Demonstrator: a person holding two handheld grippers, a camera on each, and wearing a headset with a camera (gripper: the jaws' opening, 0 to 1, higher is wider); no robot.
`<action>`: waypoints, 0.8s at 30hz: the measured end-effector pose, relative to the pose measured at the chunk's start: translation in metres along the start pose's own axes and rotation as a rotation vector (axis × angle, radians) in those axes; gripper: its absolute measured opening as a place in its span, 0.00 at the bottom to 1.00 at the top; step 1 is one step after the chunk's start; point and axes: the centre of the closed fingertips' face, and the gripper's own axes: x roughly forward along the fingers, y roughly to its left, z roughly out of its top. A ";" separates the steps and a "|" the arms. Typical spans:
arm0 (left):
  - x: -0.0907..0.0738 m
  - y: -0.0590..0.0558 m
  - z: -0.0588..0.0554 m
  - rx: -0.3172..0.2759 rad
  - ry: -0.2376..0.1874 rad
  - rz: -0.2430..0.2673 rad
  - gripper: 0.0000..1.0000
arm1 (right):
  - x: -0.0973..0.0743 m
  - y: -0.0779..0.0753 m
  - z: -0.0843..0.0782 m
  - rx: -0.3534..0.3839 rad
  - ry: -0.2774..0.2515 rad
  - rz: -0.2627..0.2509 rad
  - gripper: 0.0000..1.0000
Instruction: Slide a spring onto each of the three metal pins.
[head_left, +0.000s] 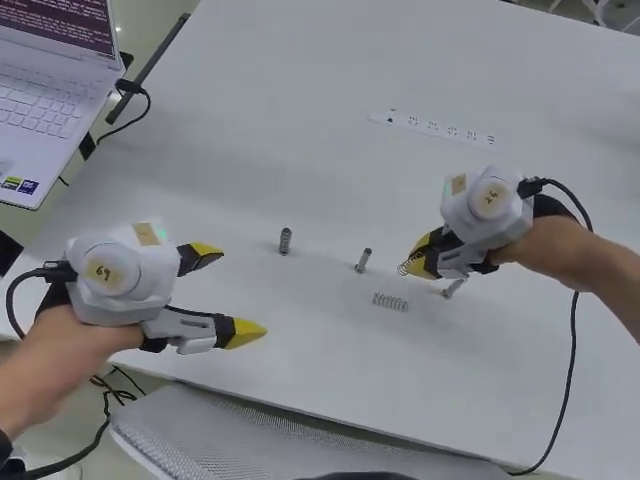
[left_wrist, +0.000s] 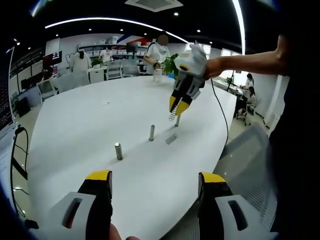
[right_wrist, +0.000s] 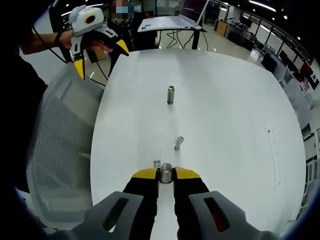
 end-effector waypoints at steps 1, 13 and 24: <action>0.000 0.000 0.000 -0.002 0.000 -0.001 0.66 | 0.001 -0.001 0.001 -0.002 -0.002 0.001 0.08; -0.003 0.005 -0.003 -0.001 0.000 0.007 0.66 | 0.012 -0.011 0.016 -0.026 0.003 0.009 0.08; -0.008 0.011 -0.005 -0.015 -0.003 0.021 0.66 | 0.020 -0.016 0.019 -0.043 0.016 0.021 0.09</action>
